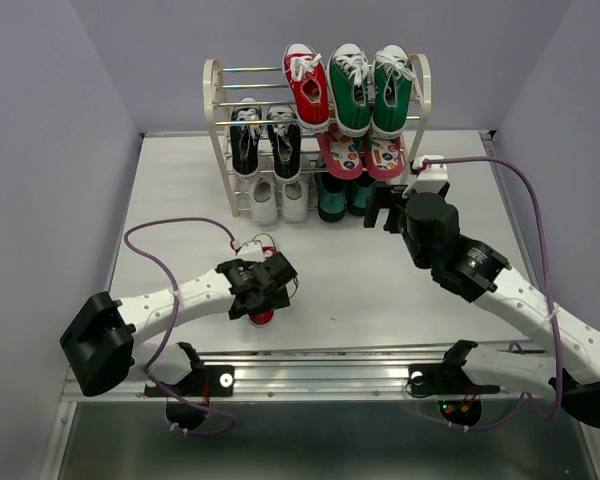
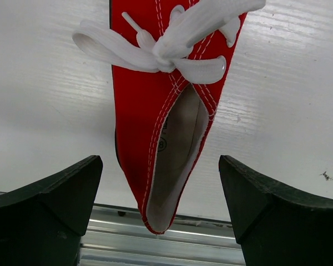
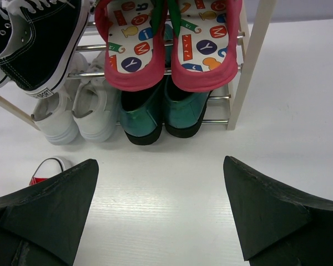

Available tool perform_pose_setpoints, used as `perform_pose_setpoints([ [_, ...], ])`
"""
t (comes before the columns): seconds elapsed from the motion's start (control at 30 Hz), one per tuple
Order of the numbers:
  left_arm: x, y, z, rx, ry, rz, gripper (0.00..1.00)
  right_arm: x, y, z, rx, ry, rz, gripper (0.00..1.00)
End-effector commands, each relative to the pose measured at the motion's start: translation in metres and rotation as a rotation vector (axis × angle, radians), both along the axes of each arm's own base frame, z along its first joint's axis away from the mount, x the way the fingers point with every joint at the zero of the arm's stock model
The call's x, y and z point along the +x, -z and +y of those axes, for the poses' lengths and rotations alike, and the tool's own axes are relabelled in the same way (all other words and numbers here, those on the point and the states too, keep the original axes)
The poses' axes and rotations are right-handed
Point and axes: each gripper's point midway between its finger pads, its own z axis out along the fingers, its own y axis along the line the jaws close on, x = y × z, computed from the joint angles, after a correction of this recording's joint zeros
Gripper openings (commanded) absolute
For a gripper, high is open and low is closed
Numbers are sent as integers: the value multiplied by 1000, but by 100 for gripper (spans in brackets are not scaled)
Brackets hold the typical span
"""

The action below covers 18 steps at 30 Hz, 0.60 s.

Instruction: Place and organize the shoes onto the shoe shelf

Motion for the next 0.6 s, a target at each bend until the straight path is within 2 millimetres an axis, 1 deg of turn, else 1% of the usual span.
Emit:
perform_pose_setpoints([
  [0.0,-2,9,4,4,-33,-2,93,2,-1,-5,-11,30,-13,100],
  [0.07,-3,12,9,15,-55,-6,88,2,-2,-6,-11,33,-15,100],
  [0.17,0,12,8,3,-70,-19,71,3,-1,-5,-11,31,-15,100],
  [0.2,0,12,7,-3,-66,-20,62,3,-1,-6,-14,34,-14,100],
  [0.3,-1,14,7,2,-60,-13,47,3,-2,-7,-15,38,-16,100],
  [0.33,-1,14,8,4,-63,-11,28,3,-2,-8,-12,43,-18,100],
  [0.4,0,11,8,8,-64,-14,11,3,-2,-9,-12,46,-19,100],
  [0.43,2,7,8,10,-66,-23,0,3,-1,-9,-14,48,-16,100],
  [0.5,4,2,8,18,-46,-33,0,3,-1,-9,-15,49,-16,100],
  [0.57,12,-10,4,9,-32,-70,0,3,1,-9,-19,54,-14,100],
])
